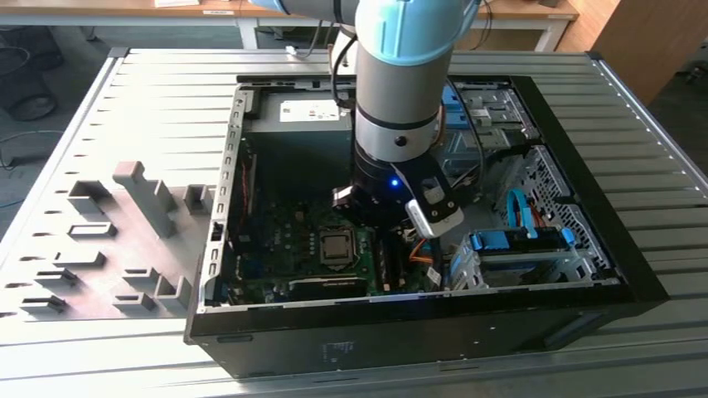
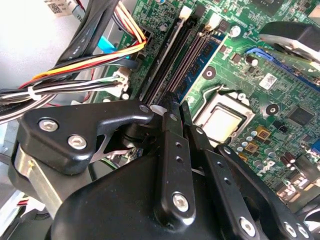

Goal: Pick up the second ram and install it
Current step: 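Insert the second ram into the second slot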

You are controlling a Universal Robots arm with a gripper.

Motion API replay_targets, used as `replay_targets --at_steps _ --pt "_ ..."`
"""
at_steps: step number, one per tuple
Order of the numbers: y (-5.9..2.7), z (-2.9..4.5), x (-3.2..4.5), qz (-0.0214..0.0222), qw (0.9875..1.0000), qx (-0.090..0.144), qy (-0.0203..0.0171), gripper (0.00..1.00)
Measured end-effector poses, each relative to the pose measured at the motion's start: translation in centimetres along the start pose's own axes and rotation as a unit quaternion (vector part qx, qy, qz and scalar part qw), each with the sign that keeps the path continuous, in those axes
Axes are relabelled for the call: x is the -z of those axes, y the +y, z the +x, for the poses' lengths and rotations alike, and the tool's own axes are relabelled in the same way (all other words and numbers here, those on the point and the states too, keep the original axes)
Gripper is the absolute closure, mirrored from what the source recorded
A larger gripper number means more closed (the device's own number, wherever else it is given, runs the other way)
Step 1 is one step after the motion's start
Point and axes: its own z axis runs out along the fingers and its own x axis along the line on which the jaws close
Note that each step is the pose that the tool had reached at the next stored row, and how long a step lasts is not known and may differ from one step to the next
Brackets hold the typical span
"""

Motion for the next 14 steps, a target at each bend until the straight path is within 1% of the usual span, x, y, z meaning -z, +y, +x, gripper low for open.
replay_targets --at_steps 7,14 --pt "0.17 0.01 -0.16 0.0001 1.0 0.0 0.0 0.86" --pt "0.33 0.05 -0.38 0.0017 1.0 0.0 0.0 0.86"
